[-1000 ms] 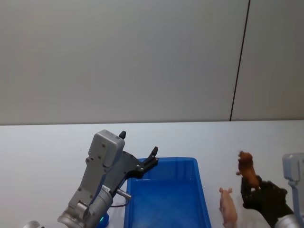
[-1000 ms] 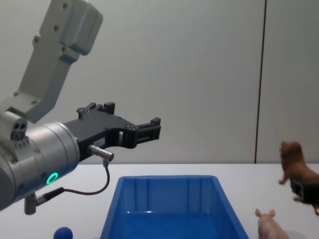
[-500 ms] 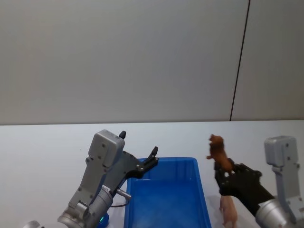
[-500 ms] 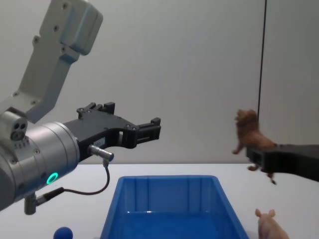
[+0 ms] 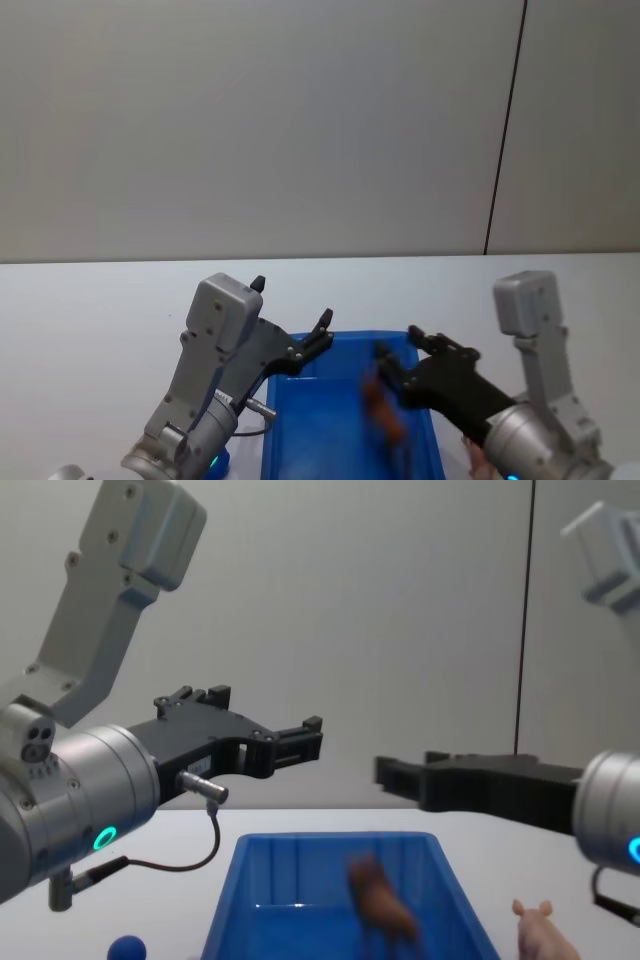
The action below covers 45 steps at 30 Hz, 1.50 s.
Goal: Pick up the two dolls from the table and place them into the box.
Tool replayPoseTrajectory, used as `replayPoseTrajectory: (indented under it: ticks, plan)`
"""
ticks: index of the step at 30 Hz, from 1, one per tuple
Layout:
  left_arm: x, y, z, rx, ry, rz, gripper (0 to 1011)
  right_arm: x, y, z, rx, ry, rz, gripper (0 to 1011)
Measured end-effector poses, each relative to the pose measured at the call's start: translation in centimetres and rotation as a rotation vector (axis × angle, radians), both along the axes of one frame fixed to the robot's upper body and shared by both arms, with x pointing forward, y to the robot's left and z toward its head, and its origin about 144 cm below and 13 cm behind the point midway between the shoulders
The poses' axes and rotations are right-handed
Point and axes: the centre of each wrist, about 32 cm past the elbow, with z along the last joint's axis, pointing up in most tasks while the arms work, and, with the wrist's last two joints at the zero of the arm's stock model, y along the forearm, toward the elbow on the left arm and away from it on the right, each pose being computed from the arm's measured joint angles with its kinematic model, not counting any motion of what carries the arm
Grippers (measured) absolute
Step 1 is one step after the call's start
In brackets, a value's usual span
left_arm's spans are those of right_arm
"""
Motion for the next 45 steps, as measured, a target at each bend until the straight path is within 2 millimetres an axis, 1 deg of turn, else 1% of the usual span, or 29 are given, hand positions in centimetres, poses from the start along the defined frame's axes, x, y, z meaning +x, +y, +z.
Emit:
replayPoseTrajectory:
  ticks: [1,2,4,5,7,8,9,11,12,14,16,19,34,45]
  plan:
    - [0.0,0.0,0.0,0.0,0.0,0.0,1000,0.1,0.1,0.0,0.001,0.001,0.009,489]
    - [0.0,0.0,0.0,0.0,0.0,0.0,1000,0.3,0.3,0.0,0.002,0.004,0.027,546]
    - [0.0,0.0,0.0,0.0,0.0,0.0,1000,0.5,0.6,0.0,0.003,0.007,0.047,601]
    - [0.0,0.0,0.0,0.0,0.0,0.0,1000,0.5,0.6,0.0,0.003,0.007,0.047,651]
    - [0.0,0.0,0.0,0.0,0.0,0.0,1000,0.6,0.9,0.0,0.001,0.011,0.058,709]
    - [0.0,0.0,0.0,0.0,0.0,0.0,1000,0.6,0.9,0.0,0.0,0.012,0.058,709]
    - [0.0,0.0,0.0,0.0,0.0,0.0,1000,0.6,1.0,0.0,-0.001,0.012,0.059,767]
    - [0.0,0.0,0.0,0.0,0.0,0.0,1000,0.6,1.0,0.0,-0.004,0.013,0.058,796]
    - [0.0,0.0,0.0,0.0,0.0,0.0,1000,0.6,1.1,0.0,-0.008,0.014,0.051,857]
    - [0.0,0.0,0.0,0.0,0.0,0.0,1000,0.5,1.1,0.0,-0.01,0.015,0.045,893]
    - [0.0,0.0,0.0,0.0,0.0,0.0,1000,0.3,1.1,0.0,-0.017,0.014,0.028,955]
    - [0.0,0.0,0.0,0.0,0.0,0.0,1000,-0.2,1.0,0.0,-0.026,0.016,0.002,1001]
    - [0.0,0.0,0.0,0.0,0.0,0.0,1000,-2.6,-0.6,0.0,-0.08,0.036,-0.132,1001]
    - [0.0,0.0,0.0,0.0,0.0,0.0,1000,-4.0,-1.7,-0.9,-0.116,0.091,-0.22,1001]
